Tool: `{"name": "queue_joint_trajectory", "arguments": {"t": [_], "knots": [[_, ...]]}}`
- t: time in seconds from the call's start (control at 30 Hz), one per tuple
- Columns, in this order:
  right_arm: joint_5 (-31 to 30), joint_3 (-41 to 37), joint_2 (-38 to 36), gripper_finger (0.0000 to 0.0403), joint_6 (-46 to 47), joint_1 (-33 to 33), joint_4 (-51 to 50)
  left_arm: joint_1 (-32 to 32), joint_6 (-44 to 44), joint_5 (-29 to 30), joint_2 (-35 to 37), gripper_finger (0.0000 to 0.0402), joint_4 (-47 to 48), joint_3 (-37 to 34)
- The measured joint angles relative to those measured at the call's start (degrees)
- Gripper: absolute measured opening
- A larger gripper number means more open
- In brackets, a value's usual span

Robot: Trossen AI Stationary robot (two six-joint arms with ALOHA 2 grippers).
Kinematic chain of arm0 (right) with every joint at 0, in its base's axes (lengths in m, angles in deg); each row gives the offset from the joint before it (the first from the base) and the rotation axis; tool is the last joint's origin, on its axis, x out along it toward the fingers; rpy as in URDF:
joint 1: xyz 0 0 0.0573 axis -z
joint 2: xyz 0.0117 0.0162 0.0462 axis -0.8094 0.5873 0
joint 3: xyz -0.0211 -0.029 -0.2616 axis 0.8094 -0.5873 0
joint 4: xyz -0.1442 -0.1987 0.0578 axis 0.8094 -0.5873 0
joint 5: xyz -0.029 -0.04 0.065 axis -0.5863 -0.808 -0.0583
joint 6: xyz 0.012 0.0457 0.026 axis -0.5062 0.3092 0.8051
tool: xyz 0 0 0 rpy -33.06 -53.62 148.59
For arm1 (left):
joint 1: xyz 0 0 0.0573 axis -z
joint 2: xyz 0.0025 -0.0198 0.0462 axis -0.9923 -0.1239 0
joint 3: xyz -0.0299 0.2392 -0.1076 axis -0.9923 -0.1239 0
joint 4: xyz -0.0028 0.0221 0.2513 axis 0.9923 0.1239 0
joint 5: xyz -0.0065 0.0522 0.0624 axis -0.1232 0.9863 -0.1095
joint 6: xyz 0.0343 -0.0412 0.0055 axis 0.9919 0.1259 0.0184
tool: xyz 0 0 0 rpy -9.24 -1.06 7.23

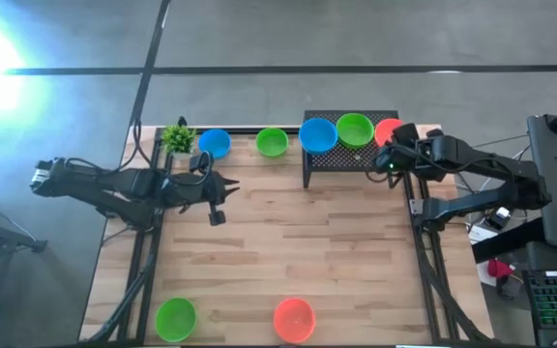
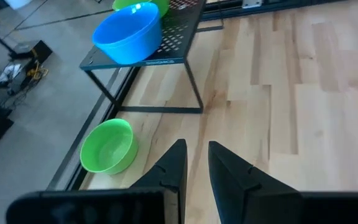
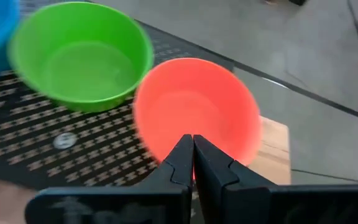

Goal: Pick & Place Mini bowls
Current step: Stack the blue bowl on the blue bowl on the shelf

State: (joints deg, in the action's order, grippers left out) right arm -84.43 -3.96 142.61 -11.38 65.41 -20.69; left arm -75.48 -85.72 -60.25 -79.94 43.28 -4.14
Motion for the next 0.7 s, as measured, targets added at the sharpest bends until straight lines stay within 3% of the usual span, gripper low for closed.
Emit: {"name": "queue_joint_trajectory", "arguments": {"t": [0.4, 0.7], "knots": [[-1.51, -0.11, 0.07, 0.0008, 7.5, -15.0, 0.61, -13.47, -4.91, -1.21, -0.96, 0.006, 1.86, 0.0], [-1.66, -0.53, 0.07, 0.0008, 8.72, -24.51, 7.68, -27.2, -6.36, -12.0, -7.87, 0.006, 3.06, 0.0]]}}
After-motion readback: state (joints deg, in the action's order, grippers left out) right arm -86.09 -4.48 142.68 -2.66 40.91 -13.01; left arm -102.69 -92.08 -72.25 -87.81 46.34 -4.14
